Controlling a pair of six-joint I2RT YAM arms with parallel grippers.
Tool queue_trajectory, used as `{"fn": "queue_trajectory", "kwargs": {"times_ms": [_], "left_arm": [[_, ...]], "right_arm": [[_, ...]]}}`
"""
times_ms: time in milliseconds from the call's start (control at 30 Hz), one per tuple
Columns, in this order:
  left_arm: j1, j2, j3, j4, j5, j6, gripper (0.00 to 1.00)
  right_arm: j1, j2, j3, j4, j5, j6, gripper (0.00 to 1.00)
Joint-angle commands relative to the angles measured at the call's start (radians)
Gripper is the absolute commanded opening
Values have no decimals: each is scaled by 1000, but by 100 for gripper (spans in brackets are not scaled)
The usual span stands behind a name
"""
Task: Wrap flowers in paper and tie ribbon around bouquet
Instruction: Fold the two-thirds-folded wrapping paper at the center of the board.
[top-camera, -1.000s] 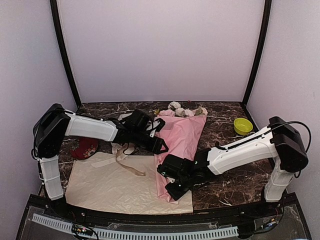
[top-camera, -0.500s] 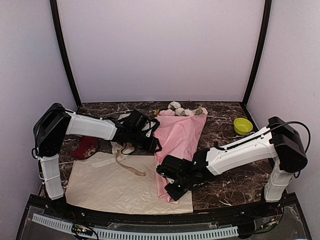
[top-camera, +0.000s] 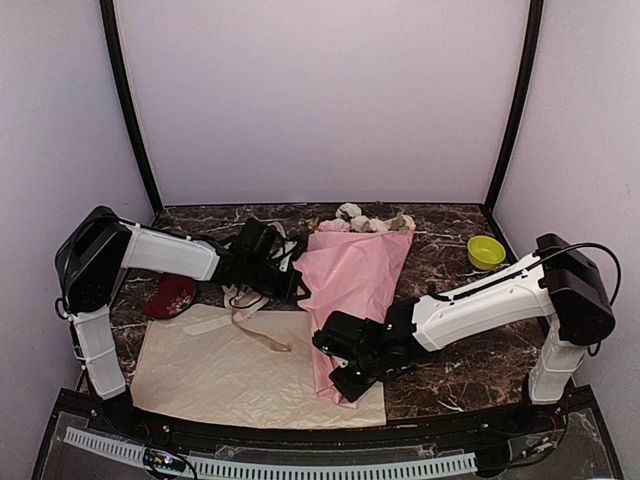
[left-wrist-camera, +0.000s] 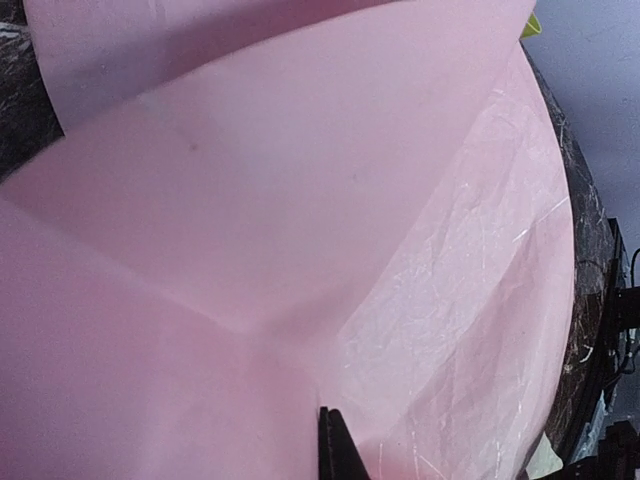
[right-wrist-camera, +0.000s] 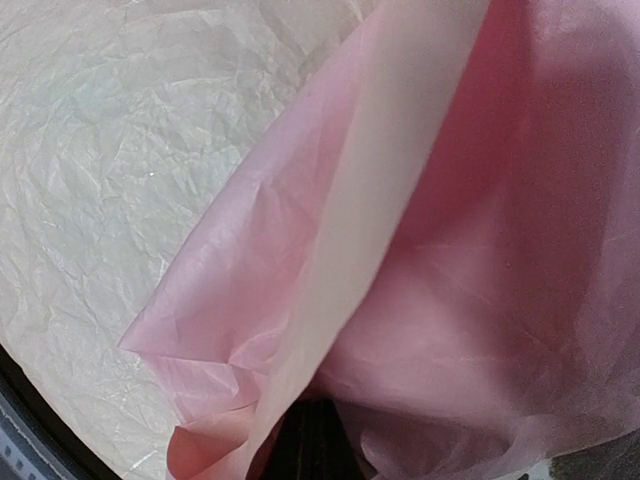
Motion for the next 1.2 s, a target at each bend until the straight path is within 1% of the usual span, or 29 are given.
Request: {"fn": "queue_trajectory", "kwargs": {"times_ms": [0,167,300,467,533,633,733,833,933,1067,1167], "left_arm": [[48,-67,-43,55,56,-5,0],[103,-27,-78,108,65,22,0],[104,28,-93,157,130,11,0],[110,78,-98,168,100,16,0],[110,86,-93,167,94,24,0],[110,97,-87,162,94,31,0],[110,107,-90,169,108,31,0],[110,113,-92,171,111,26,0],[111,115,-95,180,112,25,0],[116,115,-84,184,112,28,0],[117,114,-53,169,114,46,0]], "right_arm": [[6,33,-10,-62,31,-14,0],[6,17,-9,-68,31,-23,0],[6,-7,-10,-55,10,-48,4],[6,-40,-7,-64,-4,-78,9],[5,-71,-2,-60,-12,-100,12],[5,-119,11,-34,-32,-133,17],[4,-131,27,2,-46,-153,18],[4,-86,46,25,-48,-164,18],[5,-16,67,32,-75,-165,13],[6,25,27,90,-136,-144,8],[6,28,-14,123,-153,-129,6]]}}
